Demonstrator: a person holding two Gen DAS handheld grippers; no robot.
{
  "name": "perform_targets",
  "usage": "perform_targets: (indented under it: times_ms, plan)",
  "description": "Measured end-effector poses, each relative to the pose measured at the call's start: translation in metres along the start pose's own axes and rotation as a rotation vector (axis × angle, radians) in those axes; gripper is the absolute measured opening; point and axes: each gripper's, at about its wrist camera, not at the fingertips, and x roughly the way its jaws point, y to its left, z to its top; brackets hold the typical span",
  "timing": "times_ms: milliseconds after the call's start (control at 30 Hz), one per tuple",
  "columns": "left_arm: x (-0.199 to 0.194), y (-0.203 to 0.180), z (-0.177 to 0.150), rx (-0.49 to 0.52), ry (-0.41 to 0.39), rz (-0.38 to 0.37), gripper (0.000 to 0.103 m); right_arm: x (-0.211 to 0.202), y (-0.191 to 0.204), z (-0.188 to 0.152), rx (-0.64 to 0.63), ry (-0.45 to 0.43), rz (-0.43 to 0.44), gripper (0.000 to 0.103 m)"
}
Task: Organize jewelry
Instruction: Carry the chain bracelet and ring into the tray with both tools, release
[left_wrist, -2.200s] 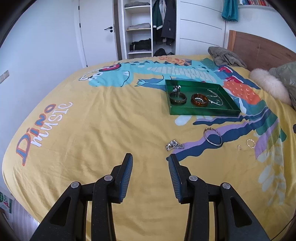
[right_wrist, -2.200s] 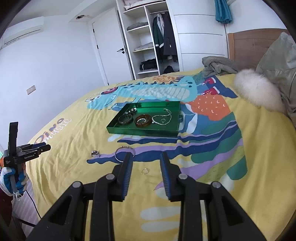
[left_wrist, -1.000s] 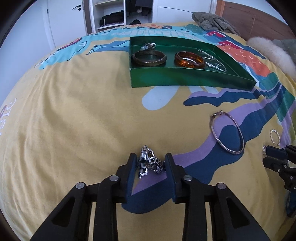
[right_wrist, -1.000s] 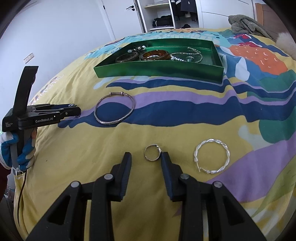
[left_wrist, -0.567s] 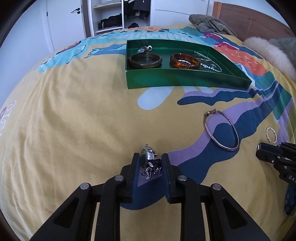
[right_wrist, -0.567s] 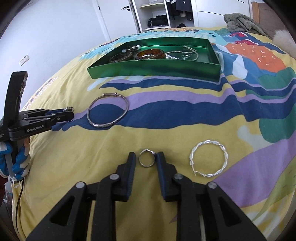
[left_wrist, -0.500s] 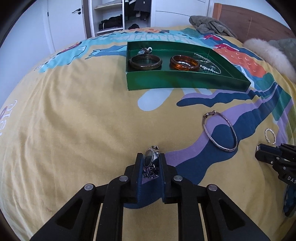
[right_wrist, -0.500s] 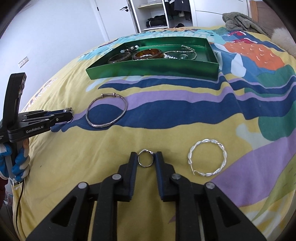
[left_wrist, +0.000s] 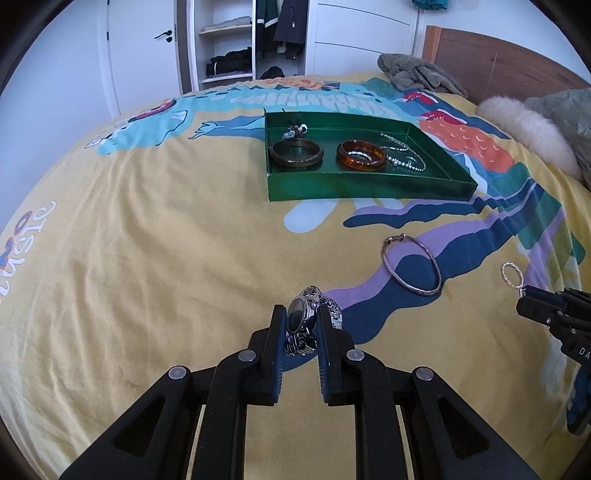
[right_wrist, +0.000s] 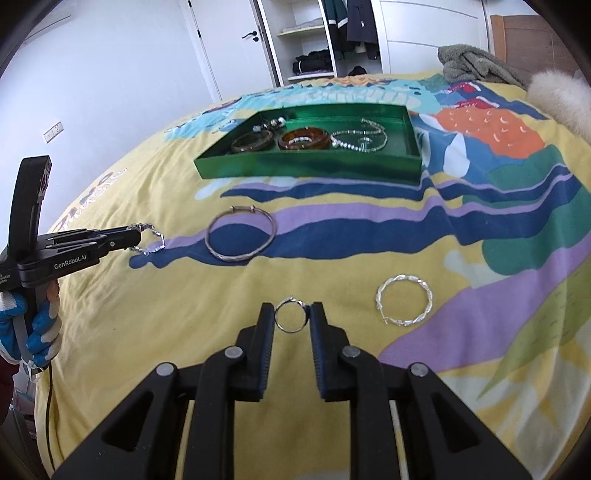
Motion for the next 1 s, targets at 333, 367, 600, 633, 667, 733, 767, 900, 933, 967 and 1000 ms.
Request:
perform_targets:
  times_ms: [333,367,600,633,667,733,767,900,933,967,1000]
  plan:
    - [-0.058,-0.003,0.039,-0.011,-0.123,-0.034,0.016,-0.066,0.009,0.045,-0.032,-0.137,-0.031,0.018]
    - [-0.063,-0.004,0.047,-0.013,-0.136,-0.037,0.016,-0.073,0.010,0.052,-0.033,-0.154,-0.034,0.018]
    - [-0.066,-0.013,0.118,-0.036,-0.192,-0.055,0.016,-0.097,0.002,0.125,-0.049,-0.263,-0.083,0.018]
    - [-0.061,-0.016,0.134,-0.040,-0.195,-0.058,0.016,-0.097,0.002,0.139,-0.059,-0.276,-0.092,0.018]
    - [-0.058,-0.018,0.143,-0.039,-0.196,-0.053,0.016,-0.095,0.002,0.151,-0.069,-0.284,-0.101,0.018]
    - [-0.045,-0.023,0.165,-0.035,-0.196,-0.043,0.016,-0.090,-0.002,0.172,-0.065,-0.299,-0.097,0.018]
    - [-0.036,-0.025,0.174,-0.034,-0.190,-0.047,0.016,-0.086,-0.006,0.180,-0.056,-0.307,-0.092,0.018]
    - [0.009,-0.037,0.198,-0.013,-0.152,-0.023,0.016,-0.048,-0.028,0.200,-0.023,-0.284,-0.093,0.018]
    - [0.024,-0.041,0.202,-0.008,-0.135,-0.014,0.016,-0.031,-0.036,0.201,-0.008,-0.260,-0.093,0.018]
    - [0.040,-0.044,0.205,-0.002,-0.118,-0.009,0.016,-0.014,-0.043,0.200,0.005,-0.234,-0.096,0.018]
    - [0.057,-0.047,0.208,0.002,-0.097,-0.002,0.016,0.002,-0.050,0.198,0.016,-0.206,-0.097,0.018]
